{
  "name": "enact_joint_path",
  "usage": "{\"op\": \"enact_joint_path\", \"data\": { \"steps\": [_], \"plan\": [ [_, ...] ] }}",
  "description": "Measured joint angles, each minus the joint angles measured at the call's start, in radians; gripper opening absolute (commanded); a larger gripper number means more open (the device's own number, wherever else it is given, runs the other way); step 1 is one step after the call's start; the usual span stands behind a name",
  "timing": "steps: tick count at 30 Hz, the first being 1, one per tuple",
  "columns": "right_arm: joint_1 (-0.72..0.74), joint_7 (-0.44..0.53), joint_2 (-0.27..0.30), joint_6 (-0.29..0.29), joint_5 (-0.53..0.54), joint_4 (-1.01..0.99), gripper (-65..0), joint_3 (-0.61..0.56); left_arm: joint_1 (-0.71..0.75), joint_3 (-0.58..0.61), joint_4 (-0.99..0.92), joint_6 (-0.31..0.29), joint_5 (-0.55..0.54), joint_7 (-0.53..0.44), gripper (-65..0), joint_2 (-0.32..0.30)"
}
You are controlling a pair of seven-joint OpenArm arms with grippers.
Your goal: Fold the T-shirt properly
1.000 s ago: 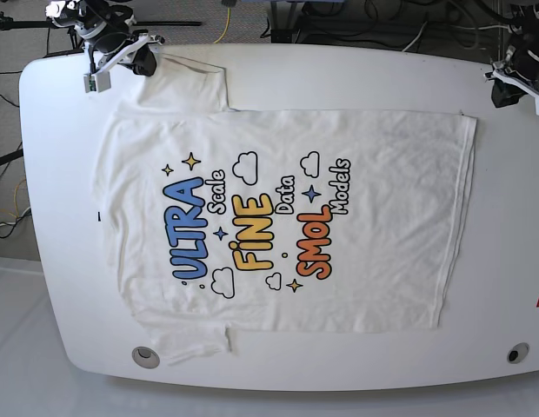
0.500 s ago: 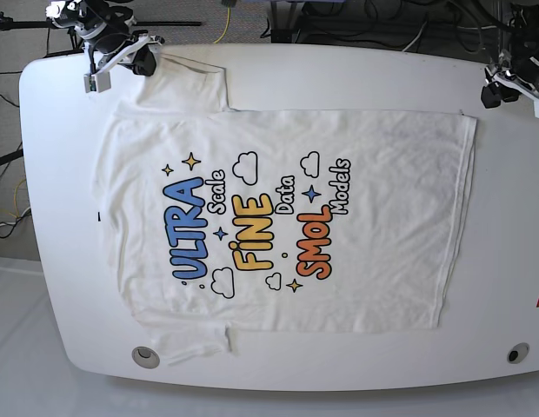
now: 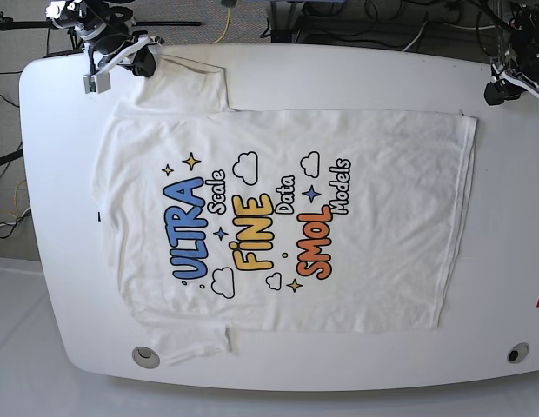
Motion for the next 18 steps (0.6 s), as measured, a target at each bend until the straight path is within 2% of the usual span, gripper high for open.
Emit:
{"op": "enact_joint_path", "data": {
  "steps": [8, 18],
  "plan": [
    [0.003, 0.000, 0.000, 0.000, -0.006, 0.000, -65.0, 0.000, 0.013, 0.002, 0.018, 0.006, 0.000, -0.004, -35.3, 0.016],
    [0.003, -0.003, 0.000, 0.000, -0.006, 0.000, -65.0, -0.001, 0.013, 0.010, 0.018, -0.002, -0.012, -0.029, -38.3, 0.050]
  ]
}}
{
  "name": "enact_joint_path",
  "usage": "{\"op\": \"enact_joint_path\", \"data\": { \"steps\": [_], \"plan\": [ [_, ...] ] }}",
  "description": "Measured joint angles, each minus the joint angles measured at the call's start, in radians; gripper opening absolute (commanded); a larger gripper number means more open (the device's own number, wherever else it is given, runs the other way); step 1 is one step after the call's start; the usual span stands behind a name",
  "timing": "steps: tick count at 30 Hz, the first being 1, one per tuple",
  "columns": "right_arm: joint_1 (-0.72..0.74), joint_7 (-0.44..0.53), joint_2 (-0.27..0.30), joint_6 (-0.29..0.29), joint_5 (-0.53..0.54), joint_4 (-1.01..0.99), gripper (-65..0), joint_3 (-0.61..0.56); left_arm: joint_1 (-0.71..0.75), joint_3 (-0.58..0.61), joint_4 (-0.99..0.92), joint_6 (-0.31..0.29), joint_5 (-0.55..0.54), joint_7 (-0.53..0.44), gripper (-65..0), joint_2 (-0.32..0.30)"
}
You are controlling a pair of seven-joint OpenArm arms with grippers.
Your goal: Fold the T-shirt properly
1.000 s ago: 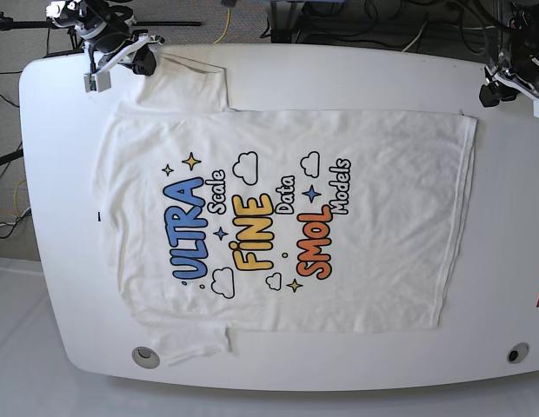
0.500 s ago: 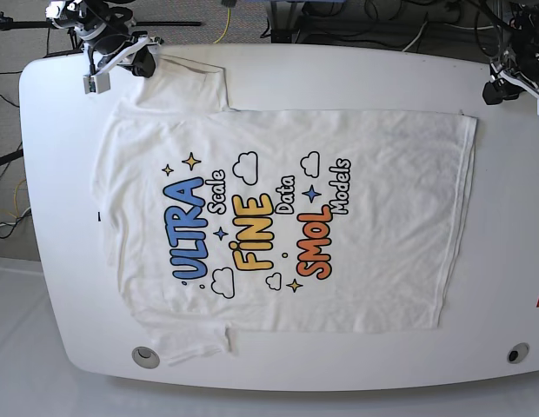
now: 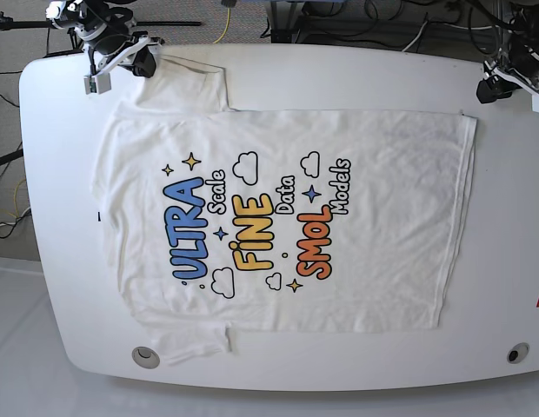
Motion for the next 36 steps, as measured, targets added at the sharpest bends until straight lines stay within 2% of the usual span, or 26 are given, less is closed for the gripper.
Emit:
{"op": "enact_joint_path", "data": {
  "steps": [14, 22, 26, 30, 36],
  "plan": [
    [0.011, 0.000, -0.002, -0.004, -0.007, -0.001, -65.0, -0.010, -0.024, 0.063, -0.001, 0.007, -0.026, -0.015, -36.1, -0.002],
    [0.011, -0.003, 0.000, -0.004, -0.007, -0.002, -65.0, -0.007, -0.022, 0.053, -0.004, -0.005, -0.032, -0.014, -36.7, -0.004],
    [0.011, -0.003, 0.000, -0.003, -0.010, -0.002, -65.0, -0.008, -0.032, 0.049, -0.004, -0.031, -0.021, -0.004, -37.1, -0.004],
    [0.011, -0.004, 0.000, -0.003, -0.010, -0.002, -65.0, -0.008, -0.042, 0.048, -0.005, -0.045, -0.013, 0.002, -40.3, -0.004],
    [0.011, -0.004, 0.000, -0.003, -0.010, -0.002, -65.0, -0.008, -0.047, 0.048, -0.006, -0.055, -0.010, 0.032, -52.2, -0.004]
  ]
}}
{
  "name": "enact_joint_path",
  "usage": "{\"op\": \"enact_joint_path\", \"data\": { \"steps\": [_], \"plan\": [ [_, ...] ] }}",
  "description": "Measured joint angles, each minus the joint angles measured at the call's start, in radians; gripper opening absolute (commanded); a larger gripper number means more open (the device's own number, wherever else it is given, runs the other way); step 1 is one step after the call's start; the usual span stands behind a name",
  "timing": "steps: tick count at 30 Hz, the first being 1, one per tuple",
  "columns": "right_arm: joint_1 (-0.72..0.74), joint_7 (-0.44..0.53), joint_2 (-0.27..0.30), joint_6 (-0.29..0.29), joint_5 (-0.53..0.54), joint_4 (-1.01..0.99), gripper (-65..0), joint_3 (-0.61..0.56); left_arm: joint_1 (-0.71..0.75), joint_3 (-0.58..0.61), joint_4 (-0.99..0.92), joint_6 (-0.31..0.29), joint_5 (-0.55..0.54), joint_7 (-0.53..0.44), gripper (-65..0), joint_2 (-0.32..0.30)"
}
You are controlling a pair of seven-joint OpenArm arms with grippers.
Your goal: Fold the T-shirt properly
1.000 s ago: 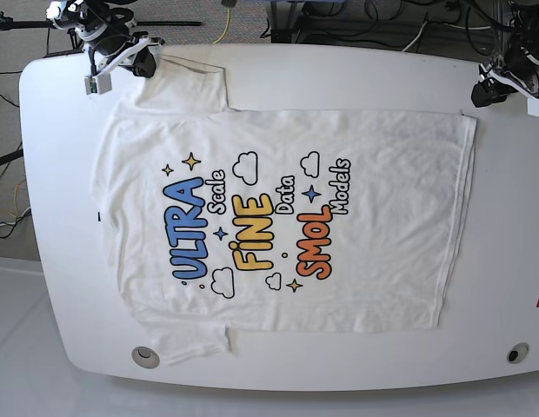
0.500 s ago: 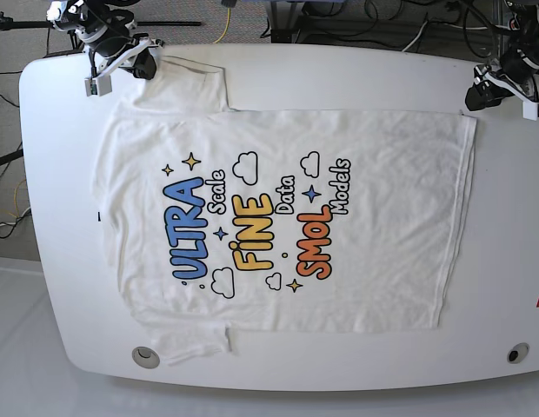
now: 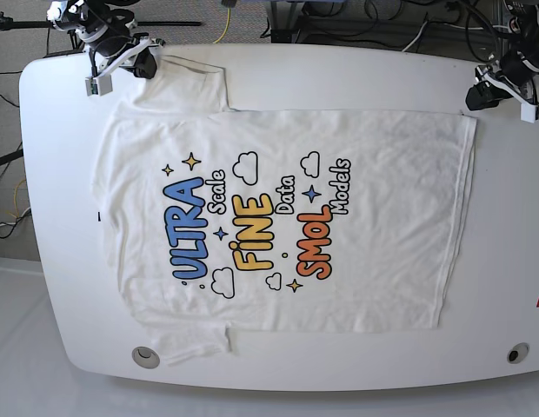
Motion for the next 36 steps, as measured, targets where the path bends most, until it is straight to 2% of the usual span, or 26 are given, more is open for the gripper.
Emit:
{"op": "enact_joint_path", "data": {
  "steps": [7, 28, 36],
  "plan": [
    [0.000, -0.004, 0.000, 0.000, 0.000, 0.000, -65.0, 0.000, 0.000, 0.006, 0.000, 0.004, 0.002, 0.010, -65.0, 0.002],
    [0.001, -0.008, 0.000, 0.000, 0.005, 0.000, -65.0, 0.001, 0.005, 0.012, 0.006, 0.011, 0.004, -0.005, -65.0, 0.003],
    [0.006, -0.014, -0.001, 0.000, 0.004, 0.000, -65.0, 0.001, 0.002, 0.011, 0.016, -0.048, 0.007, -0.005, -65.0, 0.006]
  ]
}}
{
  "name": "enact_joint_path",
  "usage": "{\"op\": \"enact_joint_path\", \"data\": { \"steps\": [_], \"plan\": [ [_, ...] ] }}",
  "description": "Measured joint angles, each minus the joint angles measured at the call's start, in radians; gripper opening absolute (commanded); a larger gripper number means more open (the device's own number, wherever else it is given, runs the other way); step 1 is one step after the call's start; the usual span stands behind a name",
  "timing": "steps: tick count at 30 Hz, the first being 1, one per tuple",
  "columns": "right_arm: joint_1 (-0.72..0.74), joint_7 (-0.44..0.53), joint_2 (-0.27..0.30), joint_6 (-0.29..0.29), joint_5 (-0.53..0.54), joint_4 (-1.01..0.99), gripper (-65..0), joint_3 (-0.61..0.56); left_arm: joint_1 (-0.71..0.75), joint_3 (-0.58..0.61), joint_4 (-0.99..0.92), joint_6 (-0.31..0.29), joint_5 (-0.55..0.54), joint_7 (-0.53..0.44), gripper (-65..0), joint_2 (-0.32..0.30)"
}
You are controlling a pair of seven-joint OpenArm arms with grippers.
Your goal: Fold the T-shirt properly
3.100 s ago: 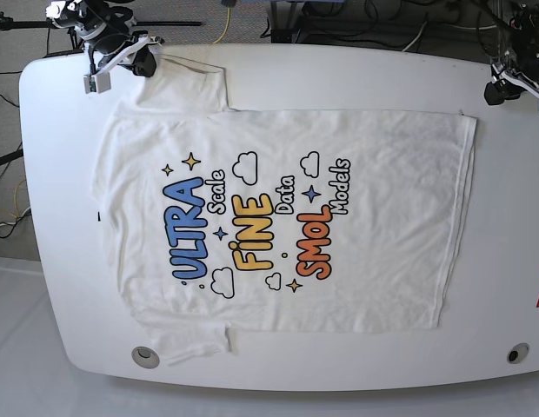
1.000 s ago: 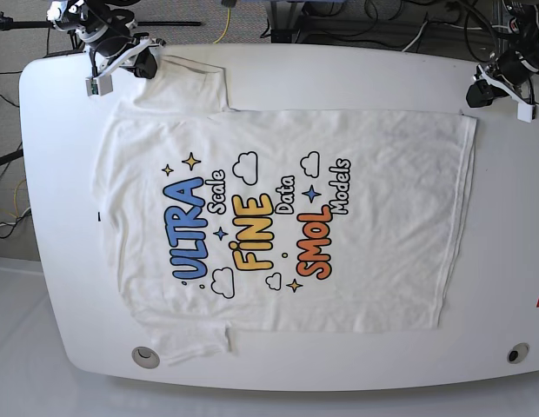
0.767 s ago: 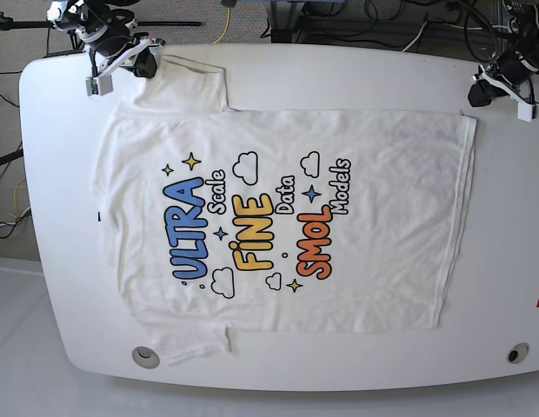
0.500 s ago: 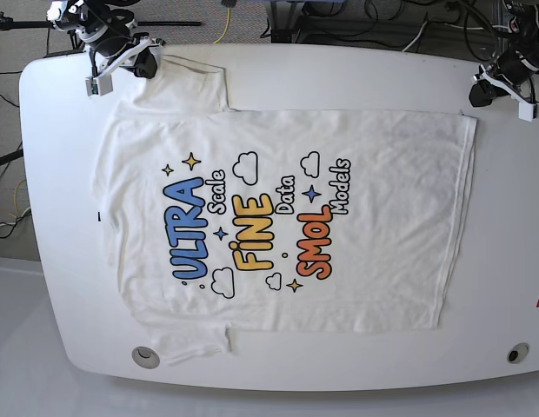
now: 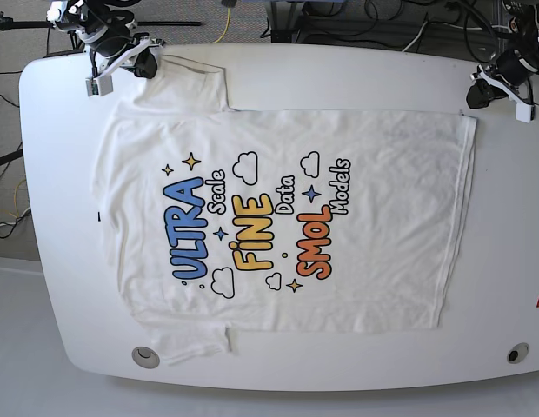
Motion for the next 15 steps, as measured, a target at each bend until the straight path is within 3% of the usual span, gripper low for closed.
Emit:
{"op": "enact_joint_path", "data": {
  "steps": [4, 13, 15],
  "plan": [
    [0.000, 0.000, -0.001, 0.000, 0.000, 0.002, -65.0, 0.000, -0.002, -0.006, 0.010, -0.024, -0.004, 0.000, -65.0, 0.004],
    [0.003, -0.002, -0.001, 0.000, -0.005, 0.009, -65.0, 0.000, 0.009, -0.075, 0.053, -0.020, -0.069, 0.009, -65.0, -0.002],
    [0.003, -0.001, -0.001, 0.000, -0.007, 0.010, -65.0, 0.000, 0.009, -0.080, 0.064, -0.018, -0.071, 0.019, -59.9, -0.001]
  ]
}}
